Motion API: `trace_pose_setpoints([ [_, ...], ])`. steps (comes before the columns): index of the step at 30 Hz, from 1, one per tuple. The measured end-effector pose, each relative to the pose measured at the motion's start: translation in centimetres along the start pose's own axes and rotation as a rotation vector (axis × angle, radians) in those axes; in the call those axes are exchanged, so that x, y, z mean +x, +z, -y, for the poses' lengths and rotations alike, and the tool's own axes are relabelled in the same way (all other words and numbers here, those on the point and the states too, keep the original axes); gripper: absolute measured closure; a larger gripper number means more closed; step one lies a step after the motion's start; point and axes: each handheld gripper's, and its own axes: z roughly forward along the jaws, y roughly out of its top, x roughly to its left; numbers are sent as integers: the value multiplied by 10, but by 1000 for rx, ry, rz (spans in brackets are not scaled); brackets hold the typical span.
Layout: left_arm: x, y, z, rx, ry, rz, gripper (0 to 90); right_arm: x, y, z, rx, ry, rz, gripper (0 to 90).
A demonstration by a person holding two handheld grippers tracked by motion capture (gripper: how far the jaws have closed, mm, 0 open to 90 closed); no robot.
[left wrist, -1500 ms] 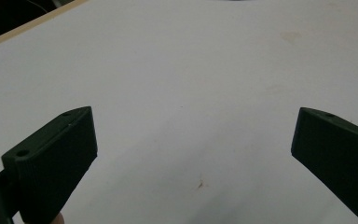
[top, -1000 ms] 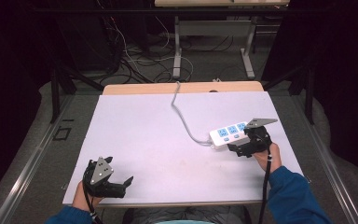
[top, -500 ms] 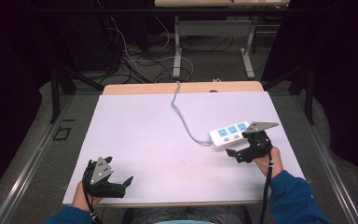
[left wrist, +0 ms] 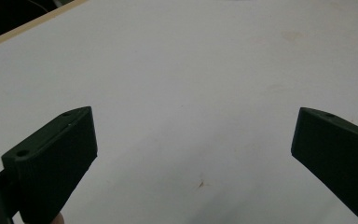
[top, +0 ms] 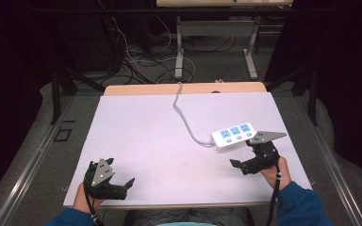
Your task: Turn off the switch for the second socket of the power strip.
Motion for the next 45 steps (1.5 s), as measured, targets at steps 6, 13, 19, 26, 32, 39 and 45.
trace_pose_setpoints([
  [6,0,0,0,-2,-1,1,1,6,-8,6,-4,-13,-2,1],
  [13,-1,1,0,-4,-6,3,2,11,-15,14,-6,-17,-3,1],
  [19,-1,0,0,-3,-5,2,2,15,-20,19,-9,-31,-1,1],
  [26,-1,1,0,-3,-5,2,2,18,-25,24,-1,-20,2,1],
  [32,-1,0,0,-3,-6,2,2,19,-27,27,1,-20,3,1],
  [39,-1,0,0,-1,-5,3,2,21,-30,31,3,-22,3,1],
  [45,-1,0,0,1,-4,3,2,21,-33,33,14,-35,2,0],
])
